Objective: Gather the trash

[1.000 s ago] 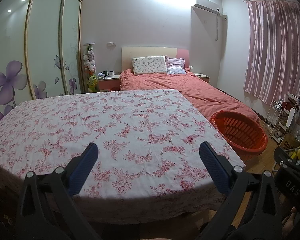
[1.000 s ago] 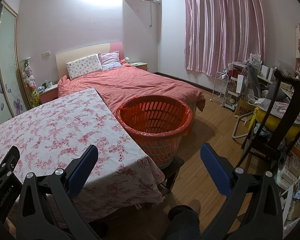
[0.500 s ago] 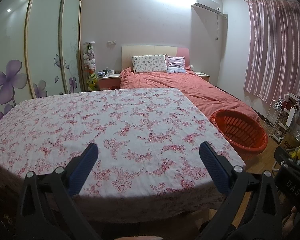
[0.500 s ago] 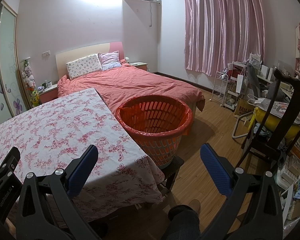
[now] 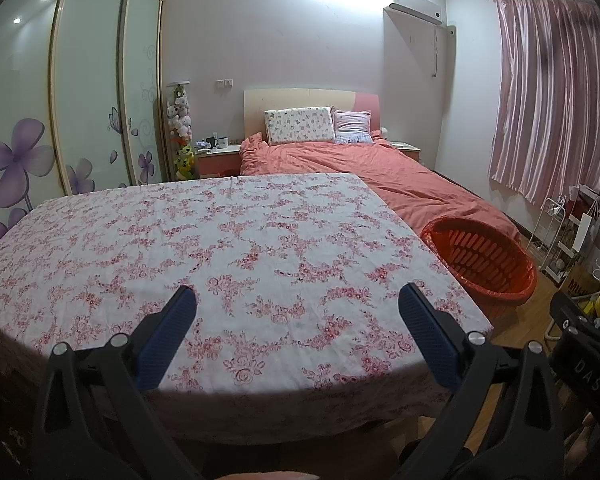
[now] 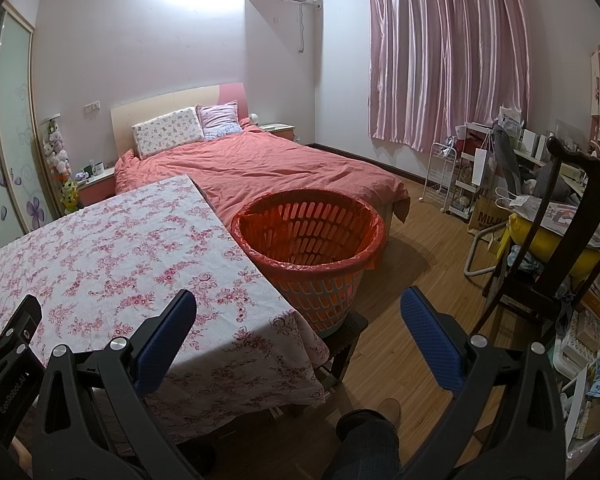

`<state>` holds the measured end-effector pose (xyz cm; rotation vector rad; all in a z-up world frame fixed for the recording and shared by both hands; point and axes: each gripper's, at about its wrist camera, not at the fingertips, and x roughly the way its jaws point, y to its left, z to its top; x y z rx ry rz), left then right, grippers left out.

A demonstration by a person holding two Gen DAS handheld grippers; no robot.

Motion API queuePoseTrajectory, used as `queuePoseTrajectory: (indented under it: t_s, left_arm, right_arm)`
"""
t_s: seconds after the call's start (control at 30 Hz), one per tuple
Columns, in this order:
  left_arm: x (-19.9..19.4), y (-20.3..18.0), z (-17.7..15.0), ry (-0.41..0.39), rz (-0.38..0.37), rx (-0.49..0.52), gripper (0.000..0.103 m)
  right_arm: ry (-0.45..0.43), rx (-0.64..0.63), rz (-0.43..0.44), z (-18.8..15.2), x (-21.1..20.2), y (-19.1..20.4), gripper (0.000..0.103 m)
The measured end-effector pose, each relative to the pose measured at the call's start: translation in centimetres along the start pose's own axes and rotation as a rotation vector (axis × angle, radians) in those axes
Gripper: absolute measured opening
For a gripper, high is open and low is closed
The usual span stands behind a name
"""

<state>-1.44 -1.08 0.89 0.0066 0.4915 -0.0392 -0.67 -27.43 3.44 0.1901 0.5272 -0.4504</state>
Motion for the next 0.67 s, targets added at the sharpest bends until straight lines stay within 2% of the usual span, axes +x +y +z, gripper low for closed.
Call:
queuePoseTrajectory:
  t_s: [0.67]
  left_arm:
    - [0.25,0.16,-0.06,0.004,0.008,-0.001,0.099]
  right_arm:
    - [0.0,0.0,0.0,-0.01,-0.01,0.07,0.101]
